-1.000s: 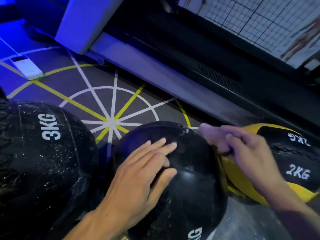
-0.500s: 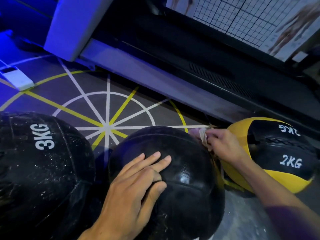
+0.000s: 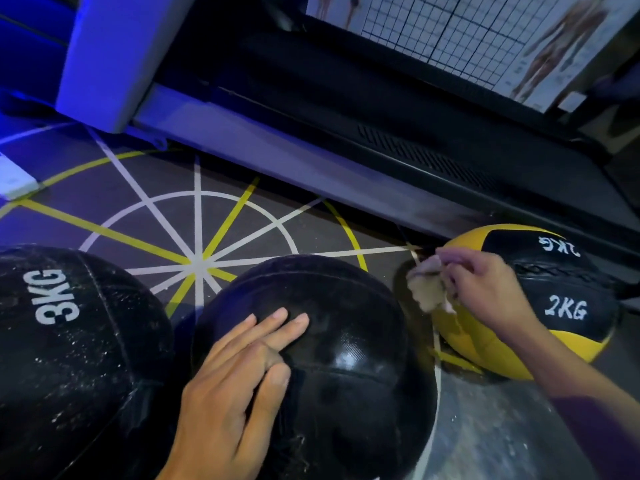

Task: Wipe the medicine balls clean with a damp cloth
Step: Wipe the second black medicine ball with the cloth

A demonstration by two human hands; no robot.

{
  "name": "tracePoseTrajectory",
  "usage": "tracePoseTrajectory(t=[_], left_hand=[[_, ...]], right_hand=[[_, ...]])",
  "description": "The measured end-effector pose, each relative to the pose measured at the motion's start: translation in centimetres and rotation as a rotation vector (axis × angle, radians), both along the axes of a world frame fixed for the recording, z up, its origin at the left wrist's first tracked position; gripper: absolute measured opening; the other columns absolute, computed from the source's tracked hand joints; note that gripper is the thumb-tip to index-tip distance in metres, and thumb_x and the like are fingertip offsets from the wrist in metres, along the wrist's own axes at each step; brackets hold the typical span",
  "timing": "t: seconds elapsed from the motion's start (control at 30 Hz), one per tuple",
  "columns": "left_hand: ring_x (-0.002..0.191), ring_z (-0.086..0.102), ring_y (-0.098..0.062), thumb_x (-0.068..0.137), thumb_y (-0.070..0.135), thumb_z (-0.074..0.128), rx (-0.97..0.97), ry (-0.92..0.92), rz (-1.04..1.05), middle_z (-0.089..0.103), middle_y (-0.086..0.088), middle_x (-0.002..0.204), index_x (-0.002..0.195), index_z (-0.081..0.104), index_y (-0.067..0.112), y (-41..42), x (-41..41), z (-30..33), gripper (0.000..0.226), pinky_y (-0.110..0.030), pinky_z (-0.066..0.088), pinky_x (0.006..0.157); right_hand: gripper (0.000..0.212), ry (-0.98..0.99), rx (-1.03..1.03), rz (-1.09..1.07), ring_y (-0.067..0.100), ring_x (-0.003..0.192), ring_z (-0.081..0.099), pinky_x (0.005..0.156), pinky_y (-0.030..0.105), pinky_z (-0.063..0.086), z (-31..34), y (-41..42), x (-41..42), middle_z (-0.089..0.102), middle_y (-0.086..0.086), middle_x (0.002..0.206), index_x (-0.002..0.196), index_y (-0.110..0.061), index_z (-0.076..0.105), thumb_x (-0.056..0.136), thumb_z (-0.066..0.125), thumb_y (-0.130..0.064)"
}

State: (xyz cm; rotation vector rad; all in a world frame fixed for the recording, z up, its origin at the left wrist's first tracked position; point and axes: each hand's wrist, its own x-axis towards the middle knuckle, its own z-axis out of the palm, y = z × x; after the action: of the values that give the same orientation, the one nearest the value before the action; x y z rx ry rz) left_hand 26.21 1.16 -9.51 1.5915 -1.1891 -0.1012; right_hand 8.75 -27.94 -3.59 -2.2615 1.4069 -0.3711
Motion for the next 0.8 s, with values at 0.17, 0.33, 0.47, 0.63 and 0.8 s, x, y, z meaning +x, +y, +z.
tracePoseTrajectory(t=[0.17,0.33,0.47,0.63,0.8], left_hand=[[0.136,0.054,-0.008,0.103,0.024,0.042,0.015,0.047,0.028,0.063,0.020,0.139,0.101,0.068,0.026,-0.1,0.4,0.1,0.027,-0.032,0.037,0.117],[0.138,0.050,-0.002,0.104,0.026,0.042,0.051,0.073,0.051,0.061,0.026,0.139,0.103,0.072,0.023,-0.3,0.1,0.1,0.030,-0.023,0.033,0.117],[0.138,0.050,-0.001,0.104,0.026,0.043,0.056,0.051,0.017,0.060,0.027,0.140,0.100,0.071,0.024,-0.6,-0.1,0.0,0.029,-0.024,0.033,0.118],[0.138,0.052,-0.006,0.106,0.031,0.042,0.076,0.031,-0.018,0.061,0.024,0.140,0.116,0.072,0.024,-1.0,0.6,-0.6,0.032,-0.030,0.034,0.117],[0.139,0.049,-0.001,0.108,0.040,0.045,0.089,-0.033,-0.105,0.059,0.027,0.141,0.092,0.067,0.025,-1.6,1.1,0.0,0.031,-0.033,0.038,0.114]], right_hand=[[0.034,-0.304,0.015,0.400,-0.011,0.129,0.051,0.107,0.006,0.034,0.2,8.8,0.8,0.059,-0.036,0.131,0.129,-0.037,0.066,0.103,0.059,-0.016],[0.042,-0.246,0.293,0.396,0.009,0.135,0.054,0.116,0.037,0.040,-3.3,5.2,1.7,0.065,-0.017,0.135,0.131,-0.040,0.067,0.102,0.050,-0.016],[0.036,-0.207,0.501,0.213,0.015,0.110,0.068,0.093,0.023,0.054,-3.9,2.0,3.7,0.077,-0.005,0.112,0.108,-0.029,0.077,0.103,0.048,-0.009],[0.039,-0.116,0.289,0.591,-0.002,0.128,0.056,0.111,0.023,0.040,-1.4,3.5,7.2,0.066,-0.022,0.132,0.131,-0.032,0.068,0.103,0.046,-0.015],[0.028,0.118,0.115,0.263,0.001,0.090,0.068,0.083,0.025,0.053,-0.7,-2.3,6.1,0.073,-0.024,0.087,0.107,-0.026,0.072,0.102,0.049,-0.010]])
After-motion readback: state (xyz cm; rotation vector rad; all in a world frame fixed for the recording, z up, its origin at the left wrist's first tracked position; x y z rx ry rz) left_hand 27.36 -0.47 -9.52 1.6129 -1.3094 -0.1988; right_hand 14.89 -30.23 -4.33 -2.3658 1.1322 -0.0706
